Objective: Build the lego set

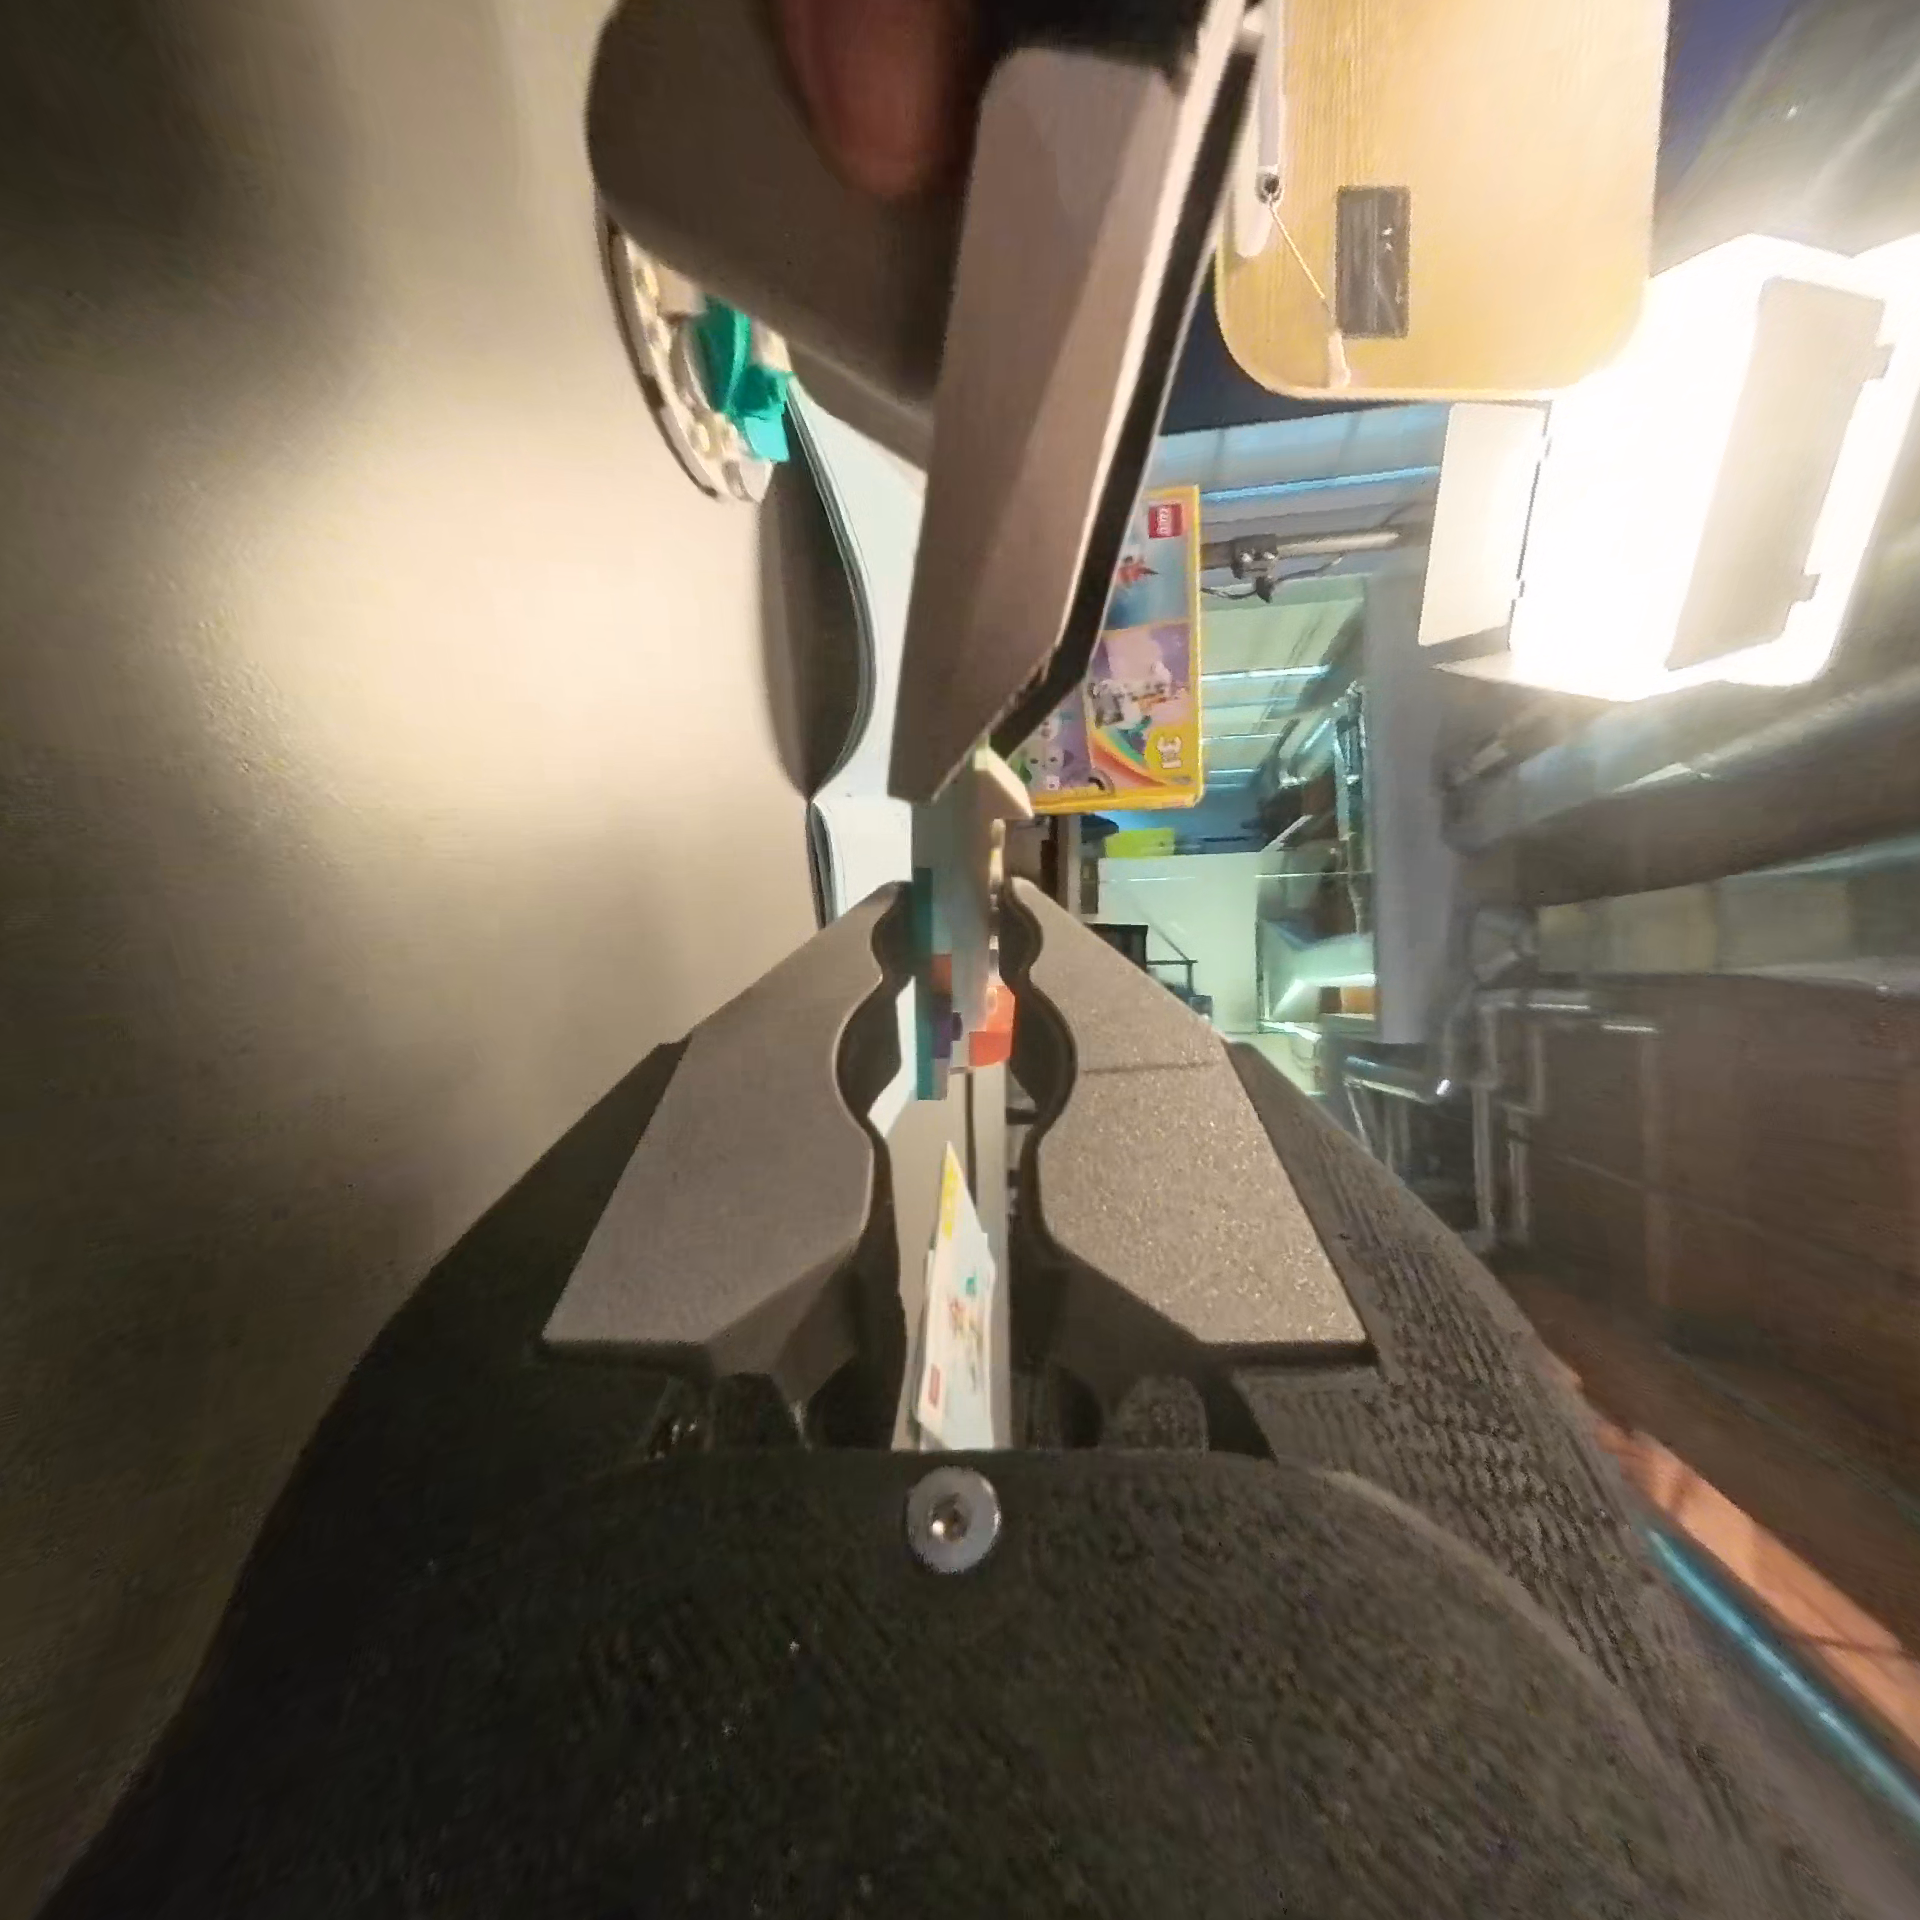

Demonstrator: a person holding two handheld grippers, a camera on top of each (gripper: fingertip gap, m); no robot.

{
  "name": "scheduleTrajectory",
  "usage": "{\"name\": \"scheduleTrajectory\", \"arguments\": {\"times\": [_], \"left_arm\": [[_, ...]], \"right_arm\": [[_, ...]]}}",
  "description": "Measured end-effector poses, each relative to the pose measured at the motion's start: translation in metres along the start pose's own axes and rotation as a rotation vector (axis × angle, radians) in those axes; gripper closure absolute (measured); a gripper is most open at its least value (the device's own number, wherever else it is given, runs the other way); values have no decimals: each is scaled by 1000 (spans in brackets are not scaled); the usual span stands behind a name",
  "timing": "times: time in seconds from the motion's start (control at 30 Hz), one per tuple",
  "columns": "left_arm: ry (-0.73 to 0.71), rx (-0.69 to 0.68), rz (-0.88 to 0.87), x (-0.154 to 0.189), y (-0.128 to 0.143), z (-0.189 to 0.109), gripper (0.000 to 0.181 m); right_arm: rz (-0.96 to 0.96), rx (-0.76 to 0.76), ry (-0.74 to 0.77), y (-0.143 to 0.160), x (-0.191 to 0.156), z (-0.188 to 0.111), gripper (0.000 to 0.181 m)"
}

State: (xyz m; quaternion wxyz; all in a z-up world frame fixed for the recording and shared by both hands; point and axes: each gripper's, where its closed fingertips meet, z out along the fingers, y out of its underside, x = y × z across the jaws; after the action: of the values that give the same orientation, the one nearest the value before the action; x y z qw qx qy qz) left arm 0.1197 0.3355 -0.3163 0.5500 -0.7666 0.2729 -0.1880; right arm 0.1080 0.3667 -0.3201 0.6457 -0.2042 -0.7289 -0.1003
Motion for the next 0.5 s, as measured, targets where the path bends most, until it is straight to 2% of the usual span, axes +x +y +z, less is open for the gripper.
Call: {"name": "scheduleTrajectory", "arguments": {"times": [0.07, 0.17, 0.23, 0.37, 0.5], "left_arm": [[-9, -18, 11, 0, 1, 2, 141], [-52, -48, 20, -6, 5, 4, 164], [-68, -52, 34, -9, 6, 3, 165], [-81, -84, -3, -19, 14, 0, 166], [-73, -186, -3, -23, 32, 0, 166]], "right_arm": [[-25, 3, 11, -4, 1, 0, 168], [-35, 10, 13, -8, 0, -1, 168], [-19, 38, 30, -11, 1, -2, 165], [33, 249, 9, -33, 0, -17, 125], [93, 251, 74, -10, 17, -28, 120]]}}
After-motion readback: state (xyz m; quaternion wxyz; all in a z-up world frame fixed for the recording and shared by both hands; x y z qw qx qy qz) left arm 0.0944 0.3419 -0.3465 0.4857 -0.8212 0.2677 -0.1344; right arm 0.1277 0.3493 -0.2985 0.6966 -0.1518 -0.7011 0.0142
